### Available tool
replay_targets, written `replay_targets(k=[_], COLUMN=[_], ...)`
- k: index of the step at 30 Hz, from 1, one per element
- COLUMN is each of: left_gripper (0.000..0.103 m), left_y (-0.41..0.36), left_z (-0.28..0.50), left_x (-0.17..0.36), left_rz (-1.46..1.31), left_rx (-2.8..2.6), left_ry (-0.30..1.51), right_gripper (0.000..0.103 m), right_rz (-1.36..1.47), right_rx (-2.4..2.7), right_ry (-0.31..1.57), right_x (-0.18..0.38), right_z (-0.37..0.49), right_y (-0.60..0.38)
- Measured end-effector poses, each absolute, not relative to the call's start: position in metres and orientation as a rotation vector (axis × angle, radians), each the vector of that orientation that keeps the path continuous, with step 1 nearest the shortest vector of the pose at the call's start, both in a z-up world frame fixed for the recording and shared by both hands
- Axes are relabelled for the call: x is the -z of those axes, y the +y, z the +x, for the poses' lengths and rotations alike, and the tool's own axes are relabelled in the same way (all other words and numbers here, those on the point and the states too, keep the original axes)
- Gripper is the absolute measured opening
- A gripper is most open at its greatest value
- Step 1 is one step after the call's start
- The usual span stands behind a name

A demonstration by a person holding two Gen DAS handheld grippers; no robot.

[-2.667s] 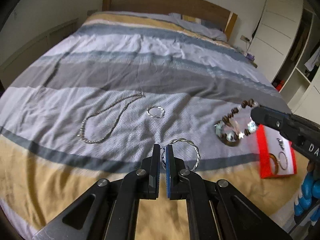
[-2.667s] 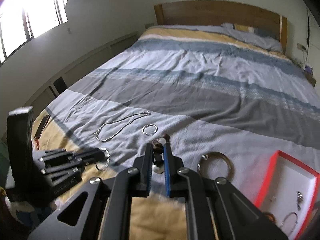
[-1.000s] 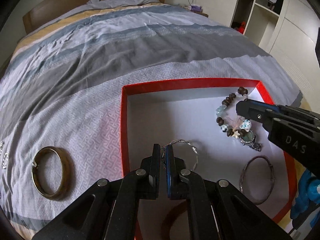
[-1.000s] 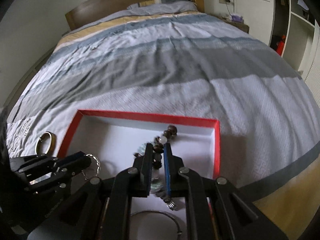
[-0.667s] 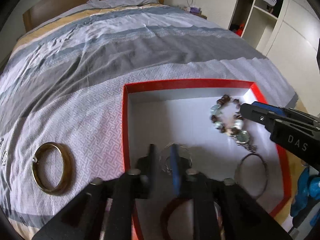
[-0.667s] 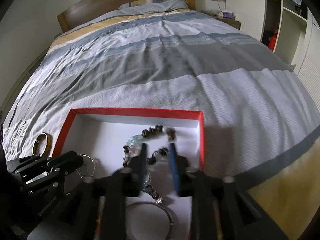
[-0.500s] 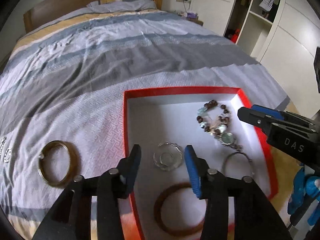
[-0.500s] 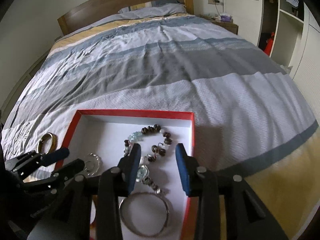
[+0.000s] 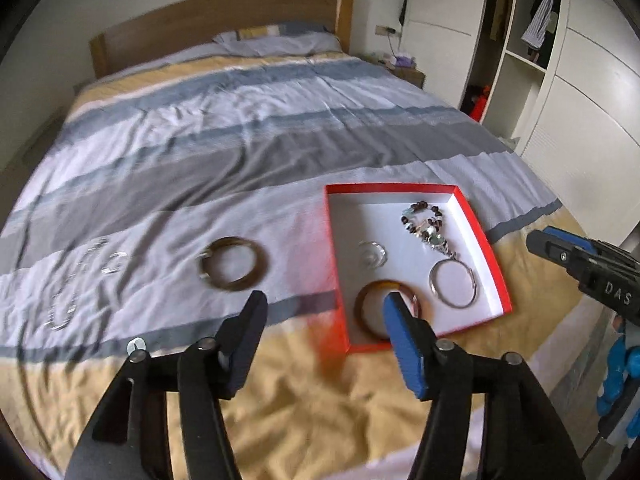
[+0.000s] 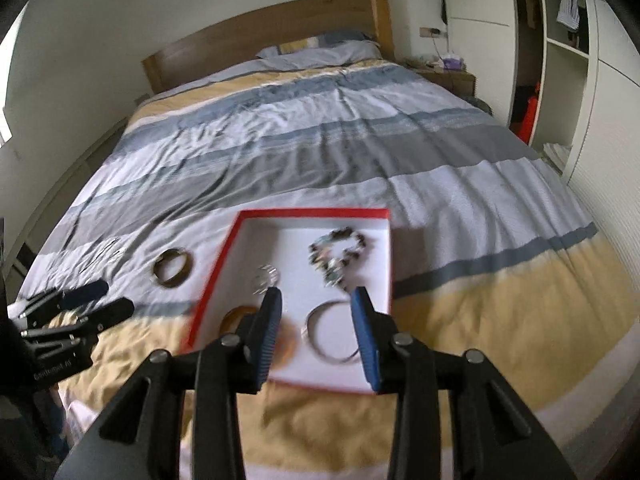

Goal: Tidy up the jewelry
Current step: 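Open both tools to drop the twisted bangle and beaded bracelet into the box, then withdraw both tools from the box back over the bed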

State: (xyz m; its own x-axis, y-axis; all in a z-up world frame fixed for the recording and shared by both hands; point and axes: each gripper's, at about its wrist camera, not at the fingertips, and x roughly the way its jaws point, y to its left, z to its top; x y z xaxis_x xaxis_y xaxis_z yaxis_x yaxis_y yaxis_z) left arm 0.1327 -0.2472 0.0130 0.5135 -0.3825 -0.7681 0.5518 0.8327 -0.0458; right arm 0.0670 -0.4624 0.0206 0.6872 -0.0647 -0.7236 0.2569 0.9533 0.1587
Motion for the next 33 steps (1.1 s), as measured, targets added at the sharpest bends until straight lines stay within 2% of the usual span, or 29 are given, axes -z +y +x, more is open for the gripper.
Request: replay_targets(k=[7,12,17,24,28,33], left_gripper=[0.07,0.07,0.07,0.071,0.076,0.077], left_y=[-0.195,-0.148,-0.105,-0.062,-0.037,-0.016], left_z=[0.09,0.065,0.04,0.005,-0.013,-0.025], left_x=[-0.034,-0.047,-0.057,-0.061,-0.065,-0.073], left_rz=[0.211,0.148,0.089,0.092,0.071,0.046], left_rx=[0.505,0.449,0.405,0.334,0.302,0.267], left_ry=[0.803,0.751,0.721,0.707,0.685,0.653], right_gripper=[0.035,0.035,0.043,0.043,0.043,0.043], right_rz=[0.251,0.261,0.262,0.232,0.208,0.186], right_rx=[0.164,0.177,0.17,0.128,0.116,0.113], right_ry=[0.792,0.787,0.769,0.737,0.719,0.693], right_x=[-0.028,-0.033,-0.042,-0.057,-0.066,-0.079], right_z=[0.022,-0.004,-0.027,-0.057,-0.069,-0.082], right_y=[-0.416,-0.392,-0.369,-0.327,-0.31,-0.299])
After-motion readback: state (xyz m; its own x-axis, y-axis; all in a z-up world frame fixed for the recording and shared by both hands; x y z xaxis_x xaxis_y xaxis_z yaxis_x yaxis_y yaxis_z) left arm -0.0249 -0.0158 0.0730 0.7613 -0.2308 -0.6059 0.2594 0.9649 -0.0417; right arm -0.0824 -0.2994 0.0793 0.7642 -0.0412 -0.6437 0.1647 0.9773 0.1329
